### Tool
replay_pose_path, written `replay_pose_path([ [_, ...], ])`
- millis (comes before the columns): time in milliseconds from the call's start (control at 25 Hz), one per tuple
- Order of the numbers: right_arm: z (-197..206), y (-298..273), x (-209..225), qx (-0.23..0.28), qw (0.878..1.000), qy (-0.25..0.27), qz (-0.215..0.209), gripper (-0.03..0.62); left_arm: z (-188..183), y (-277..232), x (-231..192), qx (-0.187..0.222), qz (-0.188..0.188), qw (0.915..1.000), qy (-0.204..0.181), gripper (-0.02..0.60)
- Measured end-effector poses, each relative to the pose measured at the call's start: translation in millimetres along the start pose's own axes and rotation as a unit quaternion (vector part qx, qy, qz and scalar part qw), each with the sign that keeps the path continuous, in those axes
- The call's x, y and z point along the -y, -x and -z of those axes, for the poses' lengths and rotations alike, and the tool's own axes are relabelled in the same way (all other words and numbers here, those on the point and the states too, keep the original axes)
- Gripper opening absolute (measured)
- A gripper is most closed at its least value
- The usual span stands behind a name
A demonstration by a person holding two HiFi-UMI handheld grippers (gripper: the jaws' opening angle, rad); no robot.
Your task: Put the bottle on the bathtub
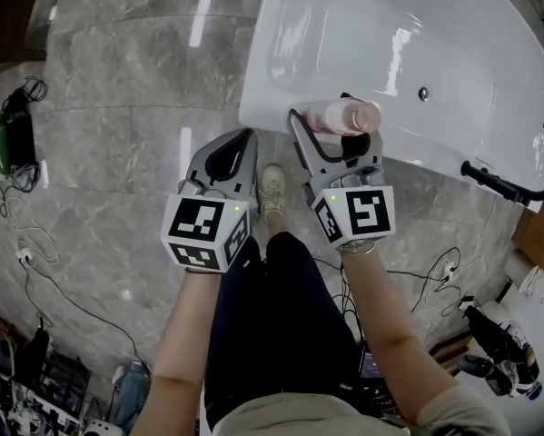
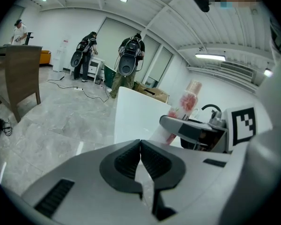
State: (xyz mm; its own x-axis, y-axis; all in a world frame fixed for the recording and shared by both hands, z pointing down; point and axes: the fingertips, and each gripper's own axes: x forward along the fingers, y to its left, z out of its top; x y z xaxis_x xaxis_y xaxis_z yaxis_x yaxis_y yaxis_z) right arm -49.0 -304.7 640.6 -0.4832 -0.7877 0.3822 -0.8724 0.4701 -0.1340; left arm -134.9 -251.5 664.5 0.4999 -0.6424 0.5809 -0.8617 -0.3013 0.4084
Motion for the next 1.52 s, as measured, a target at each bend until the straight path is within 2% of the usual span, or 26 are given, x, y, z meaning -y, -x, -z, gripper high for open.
replay_pose_path([
  [160, 4.9, 2.4, -6.5, 0.004, 1.0, 0.027, 0.008, 0.337, -2.3, -3.4, 5.3, 0.001, 0.005, 1.0, -0.005, 0.008],
  [400, 6.4, 1.9, -11.4, 0.017, 0.999, 0.034, 0.023, 0.341, -3.2, -1.7, 5.6, 0.0, 0.006, 1.0, -0.007, 0.008],
  [840, 12.7, 3.8, -13.2, -0.012, 0.999, -0.038, 0.009, 0.363, -1.3, 1.6, 17.5, -0.003, 0.015, 0.9998, -0.01, 0.008],
  [1000, 3.3, 11.6, -15.0, -0.01, 0.999, -0.042, 0.007, 0.385, -4.9, 4.8, 28.7, -0.004, 0.023, 0.9997, -0.011, 0.008],
  [1320, -19.9, 36.6, -24.8, -0.022, 0.998, -0.049, -0.018, 0.387, -28.8, 27.5, 45.4, 0.001, 0.023, 0.9997, -0.011, 0.008],
  [1520, -35.9, 67.8, -27.4, -0.036, 0.998, -0.034, -0.028, 0.387, -45.4, 46.1, 67.5, -0.009, 0.034, 0.9988, -0.033, 0.008],
])
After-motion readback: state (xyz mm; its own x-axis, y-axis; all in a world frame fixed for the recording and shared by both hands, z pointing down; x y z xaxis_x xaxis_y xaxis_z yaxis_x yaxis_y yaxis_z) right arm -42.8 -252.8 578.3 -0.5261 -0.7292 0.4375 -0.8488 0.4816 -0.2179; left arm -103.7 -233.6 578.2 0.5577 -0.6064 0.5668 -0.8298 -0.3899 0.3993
